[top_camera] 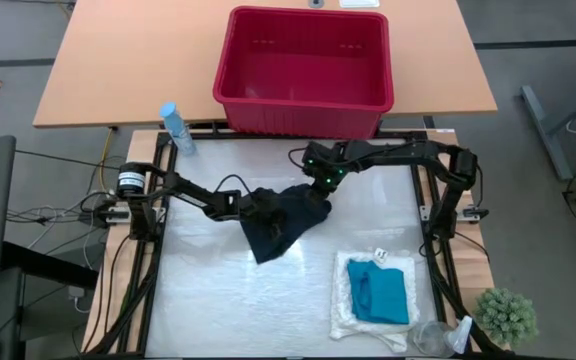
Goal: Fold laundry
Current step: Fold the dark blue shorts
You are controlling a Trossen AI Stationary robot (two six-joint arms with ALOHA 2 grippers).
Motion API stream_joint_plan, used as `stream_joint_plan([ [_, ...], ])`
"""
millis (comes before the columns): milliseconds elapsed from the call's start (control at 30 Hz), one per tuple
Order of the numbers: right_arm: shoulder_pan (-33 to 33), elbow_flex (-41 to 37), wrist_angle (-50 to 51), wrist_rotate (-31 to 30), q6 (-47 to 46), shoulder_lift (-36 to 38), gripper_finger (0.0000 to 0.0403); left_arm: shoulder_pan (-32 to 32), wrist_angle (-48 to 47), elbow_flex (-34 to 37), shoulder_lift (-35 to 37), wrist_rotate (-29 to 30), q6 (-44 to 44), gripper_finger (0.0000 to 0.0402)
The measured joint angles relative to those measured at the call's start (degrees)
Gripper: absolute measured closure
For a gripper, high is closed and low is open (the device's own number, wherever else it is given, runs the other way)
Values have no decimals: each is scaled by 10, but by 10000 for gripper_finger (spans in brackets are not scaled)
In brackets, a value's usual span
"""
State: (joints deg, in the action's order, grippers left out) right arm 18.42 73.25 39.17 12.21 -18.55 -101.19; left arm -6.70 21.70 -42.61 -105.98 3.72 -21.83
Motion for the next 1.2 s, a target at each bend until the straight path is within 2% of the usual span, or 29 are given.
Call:
stream_joint_plan([
  [333, -39, 56, 9, 2, -26, 0, 394, -2, 40, 1, -1, 10, 1, 402],
  [600, -66, 61, -15, 2, -68, 0, 394, -3, 48, -1, -2, 32, 20, 402],
  [867, -84, 62, -69, 14, -110, -2, 394, -4, 39, -32, -2, 39, 38, 401],
  [1033, -78, 62, -67, -7, -117, -3, 394, -8, -96, -67, 45, -9, 55, 402],
  [1100, -75, 63, -68, -10, -117, -3, 394, -9, -182, -87, 78, -34, 80, 401],
  [1200, -70, 63, -64, -17, -113, -3, 394, -8, -332, -117, 134, -36, 120, 402],
])
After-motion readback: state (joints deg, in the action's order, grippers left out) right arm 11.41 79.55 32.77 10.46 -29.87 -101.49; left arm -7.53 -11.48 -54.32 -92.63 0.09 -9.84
